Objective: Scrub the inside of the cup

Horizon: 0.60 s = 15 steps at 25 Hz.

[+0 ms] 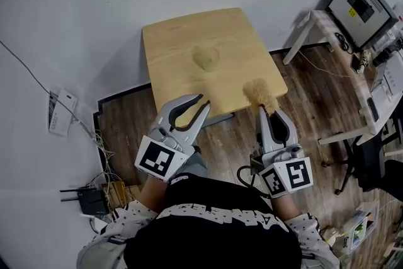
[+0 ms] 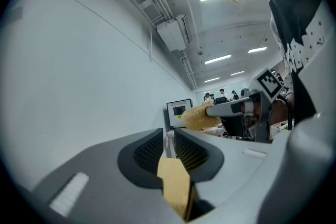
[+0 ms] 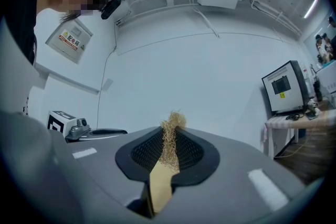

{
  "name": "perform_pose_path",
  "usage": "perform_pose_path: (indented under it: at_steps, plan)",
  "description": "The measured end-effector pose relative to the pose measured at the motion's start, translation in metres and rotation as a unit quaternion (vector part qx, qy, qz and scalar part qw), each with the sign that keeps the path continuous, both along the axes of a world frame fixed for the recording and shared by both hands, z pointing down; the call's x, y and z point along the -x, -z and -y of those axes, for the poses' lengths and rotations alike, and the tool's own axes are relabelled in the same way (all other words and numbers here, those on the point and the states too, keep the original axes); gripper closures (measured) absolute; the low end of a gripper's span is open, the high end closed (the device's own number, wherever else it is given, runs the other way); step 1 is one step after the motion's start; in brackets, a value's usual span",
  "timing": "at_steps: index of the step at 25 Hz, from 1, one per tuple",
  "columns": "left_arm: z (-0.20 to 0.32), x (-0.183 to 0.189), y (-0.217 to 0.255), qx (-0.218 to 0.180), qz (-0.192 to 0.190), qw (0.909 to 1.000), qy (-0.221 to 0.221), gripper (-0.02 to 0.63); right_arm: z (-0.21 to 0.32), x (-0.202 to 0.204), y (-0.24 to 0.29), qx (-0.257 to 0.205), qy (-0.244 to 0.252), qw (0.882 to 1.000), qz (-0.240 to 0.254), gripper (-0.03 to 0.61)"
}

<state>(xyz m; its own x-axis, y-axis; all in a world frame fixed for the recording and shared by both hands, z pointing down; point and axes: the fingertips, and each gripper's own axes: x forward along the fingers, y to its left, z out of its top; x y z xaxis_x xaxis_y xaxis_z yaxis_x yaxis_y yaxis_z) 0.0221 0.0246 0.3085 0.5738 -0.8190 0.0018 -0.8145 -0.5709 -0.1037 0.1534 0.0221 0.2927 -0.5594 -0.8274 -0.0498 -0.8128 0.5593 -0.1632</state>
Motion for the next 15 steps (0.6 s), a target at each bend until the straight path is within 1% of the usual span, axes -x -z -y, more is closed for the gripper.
perform_pose_path:
  at_steps: [6,11,15]
  plan:
    - [0.04,0.015,-0.013,0.015,0.0,0.9998,-0.012,0.537,0.038,0.016,-0.008,0.016,-0.012,1.0,-0.005,0.511]
    - [0.067,0.033,-0.023,0.015,0.001,0.9997,-0.018,0.525,0.064,0.035,-0.009,0.019,-0.018,1.0,-0.015,0.511]
    - [0.088,0.044,-0.032,0.02,-0.004,0.9993,-0.033,0.503,0.084,0.05,-0.011,0.019,-0.026,0.999,-0.03,0.511]
